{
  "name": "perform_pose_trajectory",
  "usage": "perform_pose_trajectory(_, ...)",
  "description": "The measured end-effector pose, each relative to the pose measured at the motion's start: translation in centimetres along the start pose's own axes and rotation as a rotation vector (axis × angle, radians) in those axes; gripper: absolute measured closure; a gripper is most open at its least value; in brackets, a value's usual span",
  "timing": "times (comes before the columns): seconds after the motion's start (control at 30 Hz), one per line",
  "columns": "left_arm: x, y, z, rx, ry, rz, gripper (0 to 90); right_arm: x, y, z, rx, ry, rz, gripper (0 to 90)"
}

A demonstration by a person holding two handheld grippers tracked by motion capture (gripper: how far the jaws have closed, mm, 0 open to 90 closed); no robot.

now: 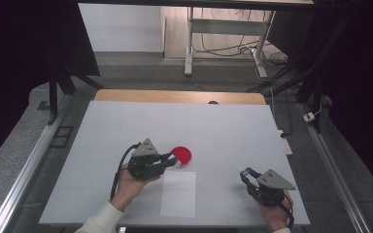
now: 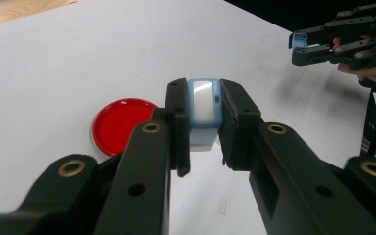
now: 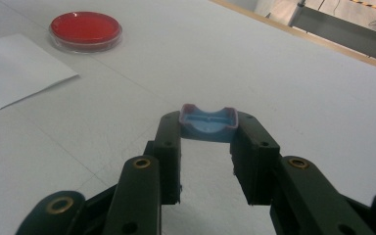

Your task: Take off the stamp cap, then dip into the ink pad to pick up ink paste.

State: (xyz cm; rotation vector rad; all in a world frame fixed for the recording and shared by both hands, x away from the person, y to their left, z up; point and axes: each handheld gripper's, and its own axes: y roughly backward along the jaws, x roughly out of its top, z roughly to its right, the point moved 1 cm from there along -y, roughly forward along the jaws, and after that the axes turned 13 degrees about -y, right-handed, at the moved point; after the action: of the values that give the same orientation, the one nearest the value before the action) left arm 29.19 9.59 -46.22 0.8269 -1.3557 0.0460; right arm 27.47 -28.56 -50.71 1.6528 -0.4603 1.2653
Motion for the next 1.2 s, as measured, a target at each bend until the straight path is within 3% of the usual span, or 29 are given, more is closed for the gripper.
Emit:
perform_pose_trajectory(0.27, -0.1, -0.1, -0.5, 0.007, 0.0, -0.011, 75.3, 0.0, -0.1, 0.0, -0.007, 0.001, 0.002, 65.1)
perform_pose_trajectory(0.57, -0.1, -1.2, -1.9, 0.021, 0.021, -0.053, 75.3, 0.0, -0.1, 0.0, -0.007, -0.001, -0.002, 65.1)
perform_pose_trajectory(1.2, 0.4, -4.2, -4.2, 0.07, 0.02, -0.134, 75.3, -0.2, -0.4, 0.0, -0.006, 0.0, -0.013, 65.1)
